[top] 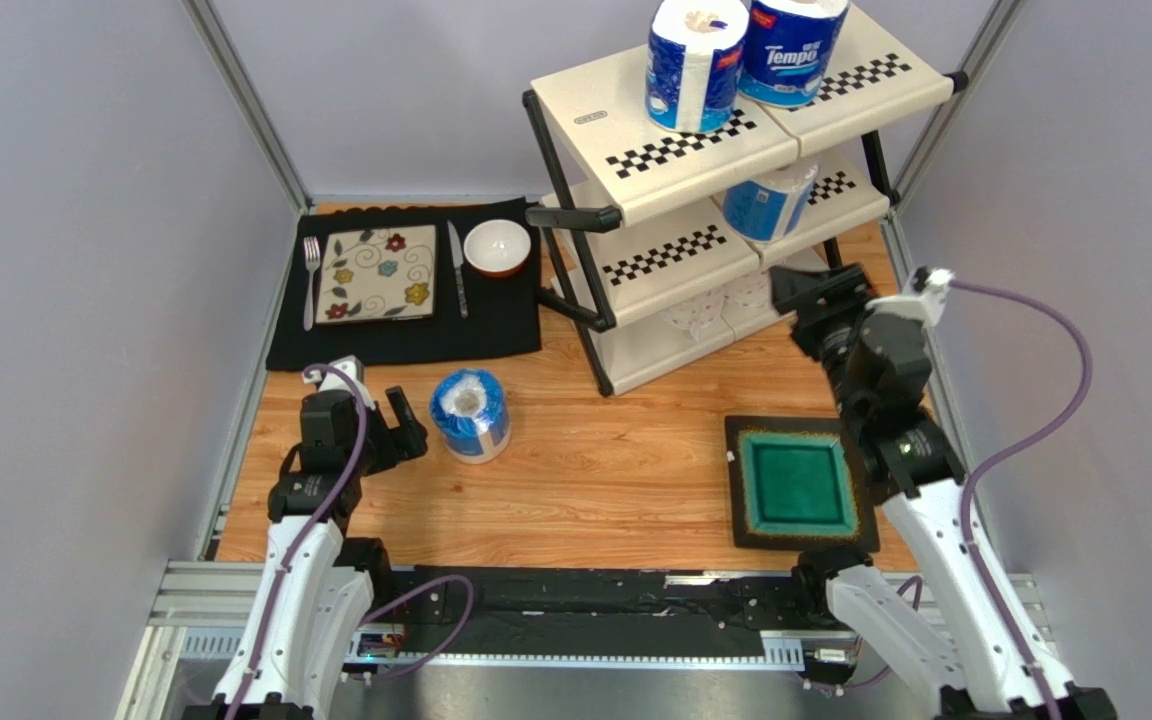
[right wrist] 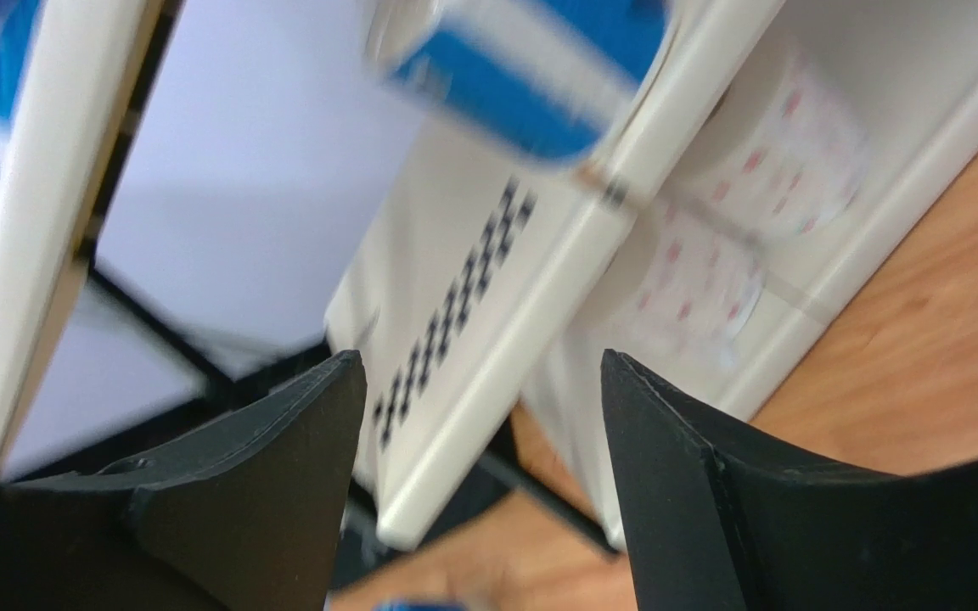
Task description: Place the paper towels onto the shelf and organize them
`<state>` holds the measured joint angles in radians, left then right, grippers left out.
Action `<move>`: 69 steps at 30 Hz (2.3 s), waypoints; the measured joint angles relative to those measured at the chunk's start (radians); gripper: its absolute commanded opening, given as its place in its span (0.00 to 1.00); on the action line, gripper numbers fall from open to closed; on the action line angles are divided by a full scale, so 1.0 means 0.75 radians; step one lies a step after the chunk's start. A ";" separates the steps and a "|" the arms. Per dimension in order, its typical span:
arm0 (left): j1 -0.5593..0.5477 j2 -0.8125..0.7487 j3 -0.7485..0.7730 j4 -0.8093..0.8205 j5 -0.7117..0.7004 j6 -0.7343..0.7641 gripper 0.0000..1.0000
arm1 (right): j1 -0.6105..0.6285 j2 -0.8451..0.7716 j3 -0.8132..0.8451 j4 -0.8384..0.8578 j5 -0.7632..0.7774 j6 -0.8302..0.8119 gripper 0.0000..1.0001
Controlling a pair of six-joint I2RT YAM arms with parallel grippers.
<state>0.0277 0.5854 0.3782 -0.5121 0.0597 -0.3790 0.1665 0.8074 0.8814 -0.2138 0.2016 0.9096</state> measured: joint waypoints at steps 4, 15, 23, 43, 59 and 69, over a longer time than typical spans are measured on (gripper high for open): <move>0.000 0.000 0.000 0.000 -0.001 0.000 0.95 | 0.464 -0.180 -0.160 -0.060 0.188 0.020 0.72; 0.000 0.000 0.000 0.000 -0.001 0.000 0.95 | 1.478 0.282 -0.168 -0.069 0.787 0.101 0.78; 0.000 -0.016 0.000 -0.001 -0.018 0.000 0.95 | 1.508 0.902 0.217 0.016 0.740 0.051 0.79; 0.000 -0.027 0.000 -0.001 -0.020 0.000 0.95 | 1.430 1.369 0.653 -0.002 0.498 -0.061 0.79; 0.000 -0.027 0.000 -0.001 -0.019 0.000 0.95 | 1.369 1.488 0.740 -0.075 0.495 -0.053 0.79; 0.000 -0.027 0.000 -0.001 -0.017 0.000 0.95 | 1.315 1.509 0.770 -0.088 0.494 -0.047 0.78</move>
<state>0.0277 0.5648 0.3782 -0.5125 0.0467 -0.3790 1.1530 1.9388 1.4590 -0.2798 0.5724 0.8745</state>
